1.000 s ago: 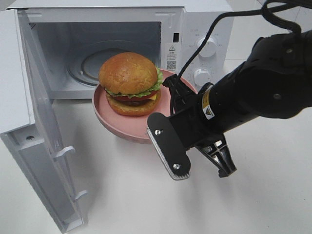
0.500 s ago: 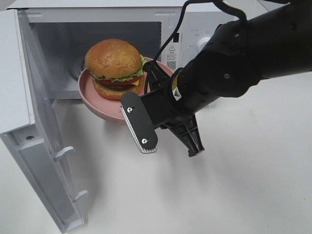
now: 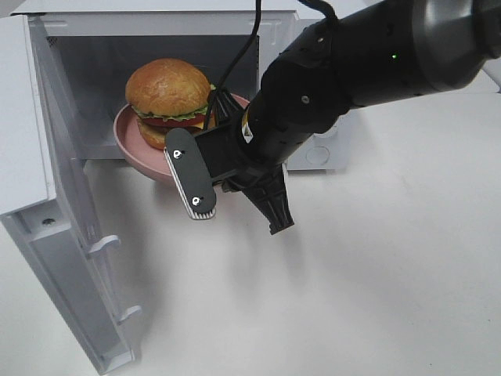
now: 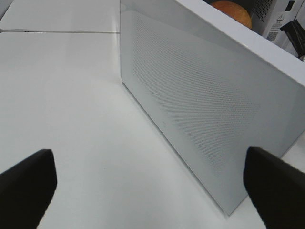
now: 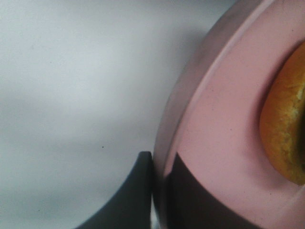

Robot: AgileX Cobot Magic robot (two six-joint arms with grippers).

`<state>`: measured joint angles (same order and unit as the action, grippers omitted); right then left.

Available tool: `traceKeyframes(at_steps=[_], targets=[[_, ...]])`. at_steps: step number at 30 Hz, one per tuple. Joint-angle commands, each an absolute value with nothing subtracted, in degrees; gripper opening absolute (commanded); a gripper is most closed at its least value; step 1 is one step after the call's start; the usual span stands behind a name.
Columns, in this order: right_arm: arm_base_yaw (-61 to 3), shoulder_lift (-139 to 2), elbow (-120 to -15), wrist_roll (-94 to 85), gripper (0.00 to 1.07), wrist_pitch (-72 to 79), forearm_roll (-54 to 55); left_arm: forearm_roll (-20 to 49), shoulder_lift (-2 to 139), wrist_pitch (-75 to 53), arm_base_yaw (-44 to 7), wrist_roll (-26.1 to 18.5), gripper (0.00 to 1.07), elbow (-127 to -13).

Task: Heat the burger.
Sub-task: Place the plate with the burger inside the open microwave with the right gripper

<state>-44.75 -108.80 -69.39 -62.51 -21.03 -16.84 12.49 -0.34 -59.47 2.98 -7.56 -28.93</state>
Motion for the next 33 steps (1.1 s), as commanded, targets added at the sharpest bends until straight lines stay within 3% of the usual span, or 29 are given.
traceKeyframes(at_steps=[1,33], targets=[[-44.5,-110.0,-73.6,-60.7,0.0,-19.9,-17.4,12.9,-1.5,-59.1,3.1,-7.2,1.0,-28.9],[-44.5,-125.3,-99.2,-50.5,0.0,-29.0,-21.5,12.9,-1.5,-59.1,3.1,-7.2,1.0,-28.9]])
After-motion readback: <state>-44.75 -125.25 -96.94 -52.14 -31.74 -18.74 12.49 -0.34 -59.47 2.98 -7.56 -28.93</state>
